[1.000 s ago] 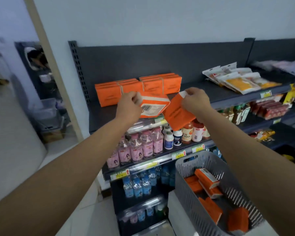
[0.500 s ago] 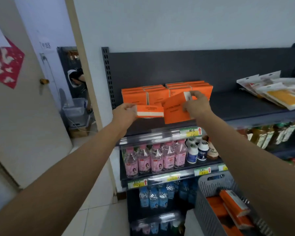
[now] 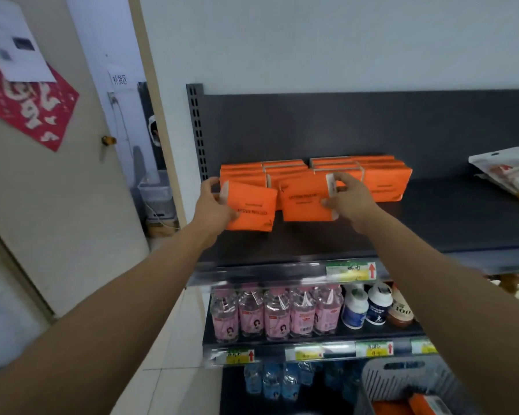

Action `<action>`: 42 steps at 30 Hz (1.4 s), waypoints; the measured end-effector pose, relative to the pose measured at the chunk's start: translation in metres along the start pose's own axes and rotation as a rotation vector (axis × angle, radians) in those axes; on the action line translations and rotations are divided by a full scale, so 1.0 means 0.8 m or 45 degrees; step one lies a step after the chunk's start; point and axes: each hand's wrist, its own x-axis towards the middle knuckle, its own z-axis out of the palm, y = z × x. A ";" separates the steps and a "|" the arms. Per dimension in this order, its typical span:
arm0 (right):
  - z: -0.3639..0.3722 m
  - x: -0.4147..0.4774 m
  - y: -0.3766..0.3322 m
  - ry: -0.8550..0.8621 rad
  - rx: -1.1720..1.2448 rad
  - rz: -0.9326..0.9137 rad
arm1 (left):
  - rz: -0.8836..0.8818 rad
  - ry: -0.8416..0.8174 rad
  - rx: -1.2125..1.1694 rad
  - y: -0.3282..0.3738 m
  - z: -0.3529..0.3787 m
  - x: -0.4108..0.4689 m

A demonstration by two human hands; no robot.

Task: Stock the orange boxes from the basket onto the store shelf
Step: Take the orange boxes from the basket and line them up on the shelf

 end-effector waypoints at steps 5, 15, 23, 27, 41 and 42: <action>0.010 0.037 0.021 -0.105 0.005 0.039 | -0.064 0.084 0.076 -0.013 -0.001 0.027; 0.025 0.085 0.040 -0.097 -0.132 0.097 | -0.084 0.117 0.166 -0.027 0.009 0.075; 0.033 0.104 0.047 -0.082 -0.188 0.076 | -0.122 0.170 0.234 -0.038 0.019 0.096; 0.038 0.105 0.045 -0.034 -0.280 0.041 | -0.129 0.193 0.281 -0.039 0.021 0.097; 0.019 0.043 0.029 0.167 -0.434 -0.019 | 0.037 0.281 0.483 0.004 0.025 0.032; 0.019 0.034 0.026 0.177 -0.442 -0.041 | 0.094 0.274 0.503 0.009 0.027 0.023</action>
